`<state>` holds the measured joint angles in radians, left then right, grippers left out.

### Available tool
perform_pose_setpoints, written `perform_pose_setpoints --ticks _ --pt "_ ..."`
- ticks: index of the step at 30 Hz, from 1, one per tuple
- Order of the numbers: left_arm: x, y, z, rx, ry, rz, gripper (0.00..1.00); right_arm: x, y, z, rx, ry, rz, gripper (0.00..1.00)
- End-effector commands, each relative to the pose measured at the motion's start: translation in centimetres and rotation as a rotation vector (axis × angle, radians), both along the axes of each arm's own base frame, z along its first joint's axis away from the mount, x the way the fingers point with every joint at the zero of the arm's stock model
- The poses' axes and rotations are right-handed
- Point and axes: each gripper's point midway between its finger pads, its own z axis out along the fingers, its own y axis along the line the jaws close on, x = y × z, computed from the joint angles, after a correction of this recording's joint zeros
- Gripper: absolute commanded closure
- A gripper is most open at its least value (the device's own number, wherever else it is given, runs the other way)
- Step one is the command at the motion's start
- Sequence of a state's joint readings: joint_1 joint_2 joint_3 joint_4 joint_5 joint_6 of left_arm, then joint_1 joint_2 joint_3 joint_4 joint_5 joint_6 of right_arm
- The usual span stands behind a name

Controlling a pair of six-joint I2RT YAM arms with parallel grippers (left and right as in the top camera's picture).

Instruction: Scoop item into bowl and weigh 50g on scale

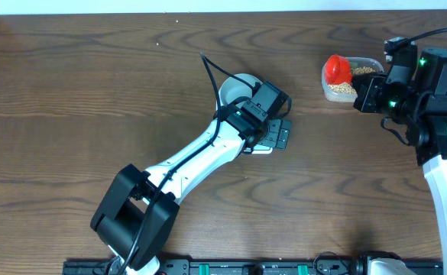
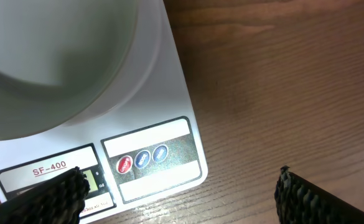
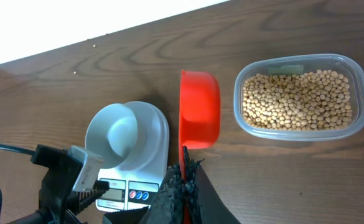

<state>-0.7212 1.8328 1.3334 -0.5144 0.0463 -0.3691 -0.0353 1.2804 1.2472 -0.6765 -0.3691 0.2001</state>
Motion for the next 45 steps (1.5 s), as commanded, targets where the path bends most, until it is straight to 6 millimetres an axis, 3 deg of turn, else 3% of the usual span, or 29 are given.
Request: perform_pose_setpoints --ticks 1,45 --pt "0.11 0.30 0.00 0.005 -0.004 0.006 0.02 0.11 -0.03 0.52 -0.009 -0.016 0.009 0.99" --pt "0.11 0.31 0.00 0.005 -0.003 0.006 0.02 -0.23 -0.05 0.13 -0.009 0.006 0.009 0.99"
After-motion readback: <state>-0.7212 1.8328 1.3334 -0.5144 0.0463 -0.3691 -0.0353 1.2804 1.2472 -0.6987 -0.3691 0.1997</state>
